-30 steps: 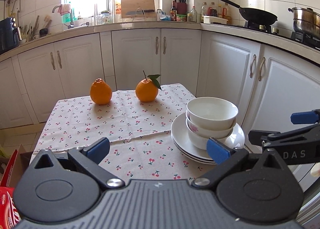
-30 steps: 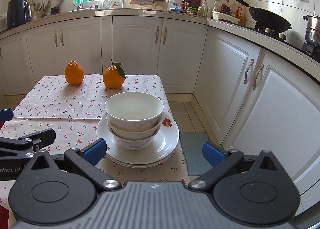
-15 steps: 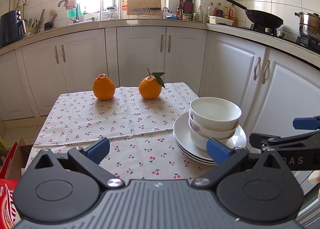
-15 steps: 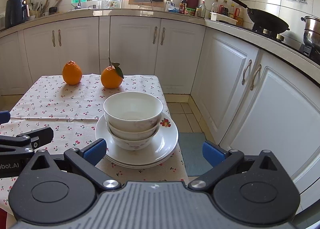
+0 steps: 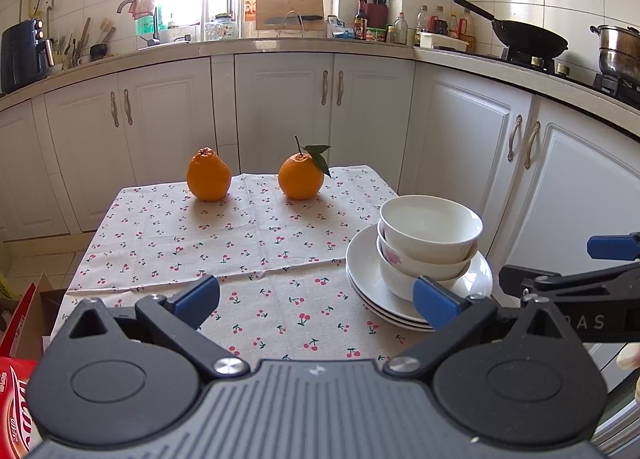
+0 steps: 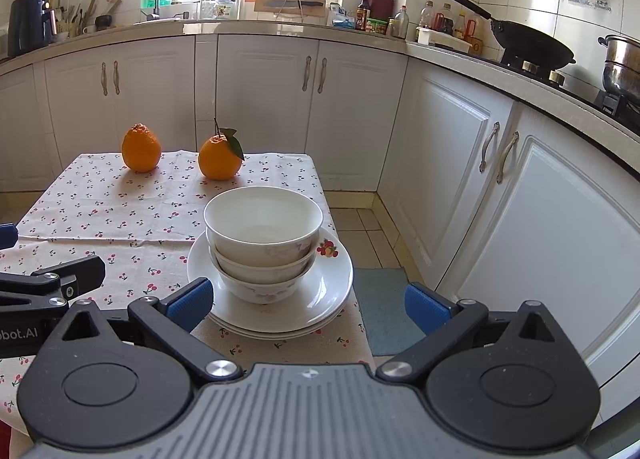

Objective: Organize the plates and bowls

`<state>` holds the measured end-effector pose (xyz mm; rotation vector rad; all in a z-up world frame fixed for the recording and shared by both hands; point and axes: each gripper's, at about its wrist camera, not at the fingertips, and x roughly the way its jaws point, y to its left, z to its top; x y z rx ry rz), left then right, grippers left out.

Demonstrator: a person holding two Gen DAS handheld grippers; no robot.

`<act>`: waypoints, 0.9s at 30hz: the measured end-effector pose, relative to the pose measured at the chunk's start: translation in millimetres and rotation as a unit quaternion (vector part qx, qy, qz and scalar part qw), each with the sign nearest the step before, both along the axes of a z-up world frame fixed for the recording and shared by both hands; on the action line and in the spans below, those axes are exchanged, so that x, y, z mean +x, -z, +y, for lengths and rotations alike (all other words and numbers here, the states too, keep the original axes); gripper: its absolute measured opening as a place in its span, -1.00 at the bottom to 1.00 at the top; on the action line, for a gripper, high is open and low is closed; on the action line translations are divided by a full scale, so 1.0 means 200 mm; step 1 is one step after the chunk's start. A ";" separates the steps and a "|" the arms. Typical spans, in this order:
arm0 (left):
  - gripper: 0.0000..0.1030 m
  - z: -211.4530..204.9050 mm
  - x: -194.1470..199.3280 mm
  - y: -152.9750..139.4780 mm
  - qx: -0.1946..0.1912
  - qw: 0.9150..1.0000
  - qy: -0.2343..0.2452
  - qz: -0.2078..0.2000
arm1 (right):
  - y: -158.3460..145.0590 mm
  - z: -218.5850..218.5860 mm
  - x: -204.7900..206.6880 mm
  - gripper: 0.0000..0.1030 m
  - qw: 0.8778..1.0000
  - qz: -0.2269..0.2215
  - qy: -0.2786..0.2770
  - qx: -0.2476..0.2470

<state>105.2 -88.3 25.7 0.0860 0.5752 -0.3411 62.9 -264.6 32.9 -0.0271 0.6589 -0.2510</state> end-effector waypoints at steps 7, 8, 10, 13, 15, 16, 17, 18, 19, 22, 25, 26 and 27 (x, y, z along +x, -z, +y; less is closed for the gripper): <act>0.98 0.00 0.00 0.00 0.000 1.000 -0.001 0.002 | 0.00 -0.01 0.00 1.00 1.000 0.001 0.001 -0.001; 0.98 0.00 0.00 0.00 0.000 1.000 -0.001 0.002 | 0.00 -0.01 0.00 1.00 1.000 0.001 0.001 -0.001; 0.98 -0.01 0.00 0.00 0.000 1.000 -0.001 0.003 | 0.00 -0.01 0.00 1.00 1.000 0.001 0.002 -0.002; 0.98 -0.01 0.00 0.01 0.000 1.000 -0.002 0.004 | 0.00 0.00 0.00 1.00 1.000 0.001 0.002 -0.004; 0.98 -0.01 0.00 0.01 0.000 1.000 -0.002 0.004 | 0.01 0.00 0.00 1.00 1.000 0.002 0.003 -0.005; 0.98 -0.01 0.00 0.01 0.000 1.000 -0.002 0.005 | 0.01 0.00 0.00 1.00 1.000 0.002 0.003 -0.005; 0.98 -0.01 0.00 0.01 0.000 1.000 -0.002 0.005 | 0.01 0.00 0.00 1.00 1.000 0.002 0.003 -0.005; 0.98 -0.01 0.00 0.01 0.000 1.000 -0.002 0.005 | 0.01 0.00 0.00 1.00 1.000 0.002 0.003 -0.005; 0.98 -0.01 0.00 0.01 0.000 1.000 -0.003 0.005 | 0.01 0.00 0.00 1.00 1.000 0.002 0.003 -0.005; 0.98 -0.01 0.00 0.01 -0.001 1.000 -0.002 0.005 | 0.01 0.00 0.00 1.00 1.000 0.002 0.003 -0.005; 0.98 -0.01 0.00 0.01 -0.001 1.000 -0.002 0.005 | 0.01 -0.01 0.00 1.00 1.000 0.001 0.003 -0.006; 0.98 -0.01 0.00 0.01 -0.001 1.000 -0.002 0.005 | 0.01 0.00 0.00 1.00 1.000 0.001 0.004 -0.007; 0.98 -0.01 0.00 0.01 -0.001 1.000 -0.003 0.005 | 0.00 0.00 0.00 1.00 1.000 0.001 0.004 -0.007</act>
